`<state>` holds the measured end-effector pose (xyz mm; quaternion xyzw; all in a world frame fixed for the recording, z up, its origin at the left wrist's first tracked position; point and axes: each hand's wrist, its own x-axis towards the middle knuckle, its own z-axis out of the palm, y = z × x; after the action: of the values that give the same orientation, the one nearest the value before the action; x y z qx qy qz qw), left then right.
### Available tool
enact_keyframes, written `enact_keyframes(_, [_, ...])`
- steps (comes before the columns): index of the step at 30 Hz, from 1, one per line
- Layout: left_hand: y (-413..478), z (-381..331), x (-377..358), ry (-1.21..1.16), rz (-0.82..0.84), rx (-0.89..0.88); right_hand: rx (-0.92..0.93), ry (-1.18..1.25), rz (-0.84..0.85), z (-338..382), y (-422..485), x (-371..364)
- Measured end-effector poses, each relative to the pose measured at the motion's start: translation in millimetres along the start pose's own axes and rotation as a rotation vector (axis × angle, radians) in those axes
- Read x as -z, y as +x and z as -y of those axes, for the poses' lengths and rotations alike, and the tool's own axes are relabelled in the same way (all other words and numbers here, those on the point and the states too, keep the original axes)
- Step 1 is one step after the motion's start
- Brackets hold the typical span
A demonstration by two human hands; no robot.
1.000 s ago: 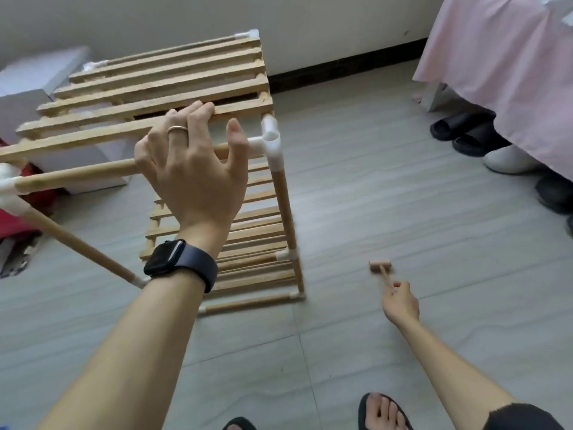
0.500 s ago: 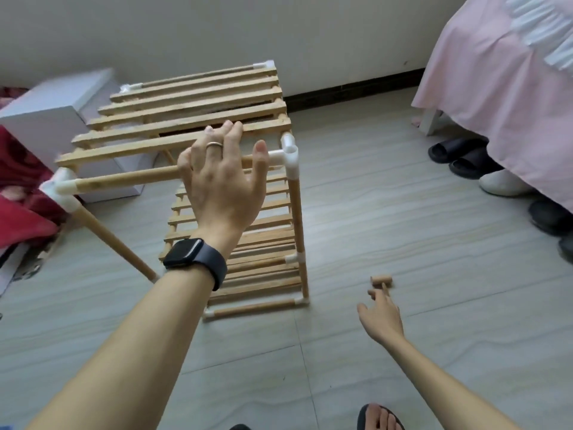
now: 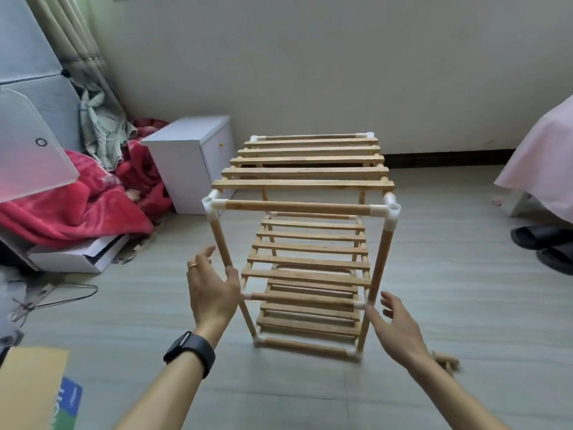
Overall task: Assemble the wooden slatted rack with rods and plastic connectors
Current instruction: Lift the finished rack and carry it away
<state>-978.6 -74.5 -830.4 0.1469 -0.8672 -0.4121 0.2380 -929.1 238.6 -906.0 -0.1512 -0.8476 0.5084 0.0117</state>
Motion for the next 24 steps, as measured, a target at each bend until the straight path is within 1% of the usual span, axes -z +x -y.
enact_keyframes(2, [14, 17, -3, -0.023, 0.107, 0.160, -0.017, -0.018, 0.026, -1, 6, -6])
enact_keyframes(4, [27, 30, -11, -0.064, 0.230, 0.249, -0.034, -0.022, 0.042, -5, 13, -14])
enact_keyframes(6, [37, 42, -23, -0.072, 0.344, 0.284, -0.043, -0.016, 0.033, -9, 19, -20])
enact_keyframes(9, [44, 57, -44, -0.007, 0.483, 0.289, -0.068, -0.023, 0.018, -15, 28, -27])
enact_keyframes(13, [43, 74, -67, -0.055, 0.490, 0.325, -0.106, -0.049, 0.035, -26, 41, -35])
enact_keyframes(16, [32, 91, -77, -0.053, 0.482, 0.307, -0.137, -0.047, 0.030, -37, 45, -42])
enact_keyframes(19, [21, 98, -80, -0.054, 0.474, 0.305, -0.150, -0.062, 0.076, -48, 47, -46])
enact_keyframes(22, [18, 98, -76, -0.028, 0.466, 0.264, -0.141, -0.076, 0.075, -42, 43, -40])
enact_keyframes(24, [14, 92, -67, -0.015, 0.458, 0.207, -0.121, -0.064, 0.035, -32, 38, -31])
